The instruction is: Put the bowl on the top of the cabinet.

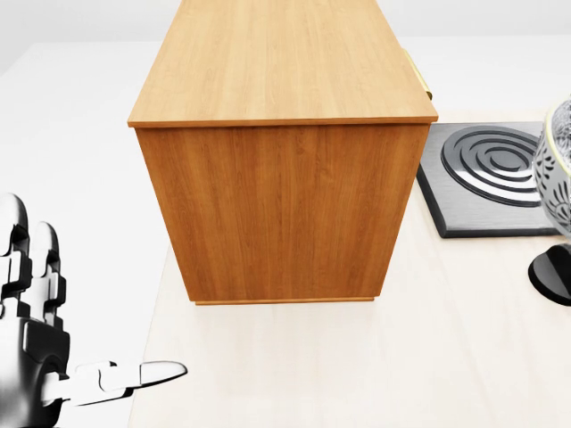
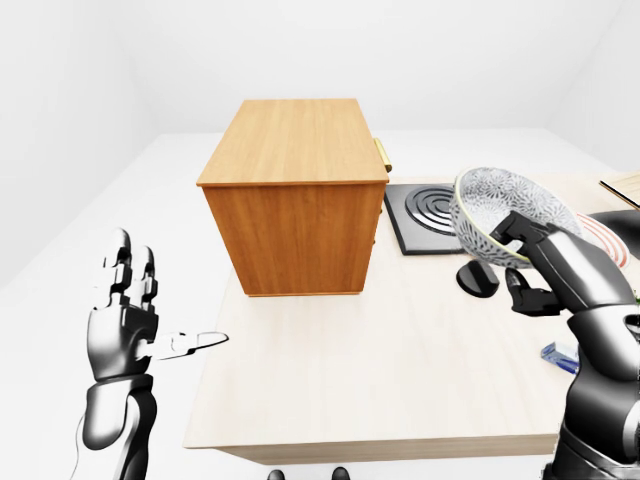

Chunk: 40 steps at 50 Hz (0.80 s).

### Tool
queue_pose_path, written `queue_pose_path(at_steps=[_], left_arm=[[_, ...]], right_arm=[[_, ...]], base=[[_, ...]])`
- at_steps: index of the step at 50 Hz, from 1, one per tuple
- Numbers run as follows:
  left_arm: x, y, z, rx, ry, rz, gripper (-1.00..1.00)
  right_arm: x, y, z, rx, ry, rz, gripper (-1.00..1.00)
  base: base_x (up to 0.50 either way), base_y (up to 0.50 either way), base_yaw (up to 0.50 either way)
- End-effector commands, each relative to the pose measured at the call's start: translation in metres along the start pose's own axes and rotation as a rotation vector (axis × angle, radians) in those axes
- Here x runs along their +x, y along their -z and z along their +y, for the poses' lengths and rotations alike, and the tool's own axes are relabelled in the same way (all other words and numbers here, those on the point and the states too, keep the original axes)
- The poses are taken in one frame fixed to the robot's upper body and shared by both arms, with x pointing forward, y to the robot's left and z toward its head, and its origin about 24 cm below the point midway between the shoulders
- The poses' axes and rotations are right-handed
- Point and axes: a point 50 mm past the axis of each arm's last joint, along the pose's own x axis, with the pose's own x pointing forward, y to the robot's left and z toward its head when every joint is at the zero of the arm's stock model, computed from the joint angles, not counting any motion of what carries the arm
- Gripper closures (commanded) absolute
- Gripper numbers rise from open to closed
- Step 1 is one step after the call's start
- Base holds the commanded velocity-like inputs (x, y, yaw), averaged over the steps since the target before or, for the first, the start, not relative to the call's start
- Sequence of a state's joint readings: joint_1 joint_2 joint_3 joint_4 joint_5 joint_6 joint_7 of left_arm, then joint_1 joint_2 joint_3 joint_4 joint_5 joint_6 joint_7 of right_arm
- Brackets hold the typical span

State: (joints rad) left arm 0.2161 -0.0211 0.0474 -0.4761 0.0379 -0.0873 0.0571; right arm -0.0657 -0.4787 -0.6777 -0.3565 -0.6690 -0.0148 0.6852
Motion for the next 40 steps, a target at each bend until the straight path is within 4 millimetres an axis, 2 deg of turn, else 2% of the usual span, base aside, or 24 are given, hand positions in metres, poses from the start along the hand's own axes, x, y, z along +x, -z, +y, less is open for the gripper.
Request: queue_pose_path(at_steps=[1,4,5,7,11,18,22,28,35,40], left_arm=[[-0.001,0.002,-0.001,0.000,0.008,0.010,-1.00],[0.000,0.000,-0.001,0.000,0.009,0.001,-1.00],[0.000,-0.002,0.000,-0.001,0.008,-0.006,-1.00],[0.000,-0.002,-0.001,-0.001,0.009,-0.007,-1.00],[0.000,-0.001,-0.002,0.001,0.014,-0.005,-1.00],[0.000,0.000,-0.002,0.001,0.014,-0.002,-1.00],[0.001,-0.001,-0.002,0.001,0.013,-0.005,-1.00],[0.003,0.000,-0.002,-0.001,0.009,-0.007,-1.00],[0.004,-0.001,-0.001,-0.002,0.005,-0.014,-1.00],[0.005,0.000,0.000,-0.003,0.002,-0.011,-1.00]], right_arm=[[0.071,-0.032,-0.067,-0.050,0.089,-0.055,1.00],[0.101,-0.038,-0.075,-0.015,0.053,-0.044,1.00],[0.120,-0.039,-0.082,-0.035,0.059,-0.029,1.00],[0.141,-0.040,-0.086,-0.026,0.045,-0.005,1.00],[0.168,-0.049,-0.101,-0.026,0.054,0.059,1.00],[0.178,-0.076,-0.120,-0.034,0.089,0.076,1.00],[0.179,-0.084,-0.125,-0.070,0.110,0.109,1.00],[0.179,-0.098,-0.137,-0.152,0.172,0.099,1.00],[0.175,-0.129,-0.162,-0.213,0.224,0.057,1.00],[0.172,-0.149,-0.173,-0.232,0.243,0.031,1.00]], base=[[0.00,0.00,0.00],[0.00,0.00,0.00],[0.00,0.00,0.00],[0.00,0.00,0.00],[0.00,0.00,0.00],[0.00,0.00,0.00],[0.00,0.00,0.00],[0.00,0.00,0.00],[0.00,0.00,0.00],[0.00,0.00,0.00]])
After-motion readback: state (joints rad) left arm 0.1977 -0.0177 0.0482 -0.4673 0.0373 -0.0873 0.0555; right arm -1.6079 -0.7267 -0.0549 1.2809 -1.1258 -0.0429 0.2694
